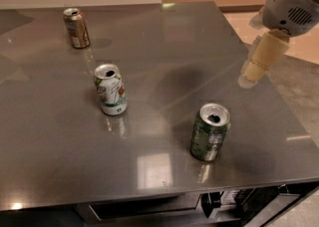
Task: Pick orange can
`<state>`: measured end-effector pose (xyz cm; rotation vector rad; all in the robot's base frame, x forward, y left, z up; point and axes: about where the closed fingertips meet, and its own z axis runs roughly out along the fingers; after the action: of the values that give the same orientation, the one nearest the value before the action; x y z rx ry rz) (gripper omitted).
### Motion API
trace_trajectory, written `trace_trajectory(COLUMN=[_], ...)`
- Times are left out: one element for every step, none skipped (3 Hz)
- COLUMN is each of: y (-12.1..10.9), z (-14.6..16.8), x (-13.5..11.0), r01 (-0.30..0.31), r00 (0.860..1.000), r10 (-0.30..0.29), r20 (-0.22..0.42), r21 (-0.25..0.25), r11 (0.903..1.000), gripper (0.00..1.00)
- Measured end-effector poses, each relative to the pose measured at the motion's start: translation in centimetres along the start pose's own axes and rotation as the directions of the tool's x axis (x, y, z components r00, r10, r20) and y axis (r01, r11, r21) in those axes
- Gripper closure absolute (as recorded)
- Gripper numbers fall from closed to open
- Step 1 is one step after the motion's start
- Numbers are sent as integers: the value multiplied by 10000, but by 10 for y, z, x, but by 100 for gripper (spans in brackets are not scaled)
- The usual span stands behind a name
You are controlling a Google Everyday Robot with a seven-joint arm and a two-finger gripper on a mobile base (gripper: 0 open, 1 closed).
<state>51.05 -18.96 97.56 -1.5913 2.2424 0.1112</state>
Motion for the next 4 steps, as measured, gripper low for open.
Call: trace_trajectory(y=[-22,-39,-56,-69], z=[12,27,46,60], x=[-29,-58,-89,-119], r01=[-165,-259,-430,-524], r00=[9976,9928,9852,9760], r10=[170,259,446,602], r20=[667,1167,1654,2091], r21=[-74,-10,-136,-425], r11=[9998,9997,9990,9977], gripper=[0,0,0,0])
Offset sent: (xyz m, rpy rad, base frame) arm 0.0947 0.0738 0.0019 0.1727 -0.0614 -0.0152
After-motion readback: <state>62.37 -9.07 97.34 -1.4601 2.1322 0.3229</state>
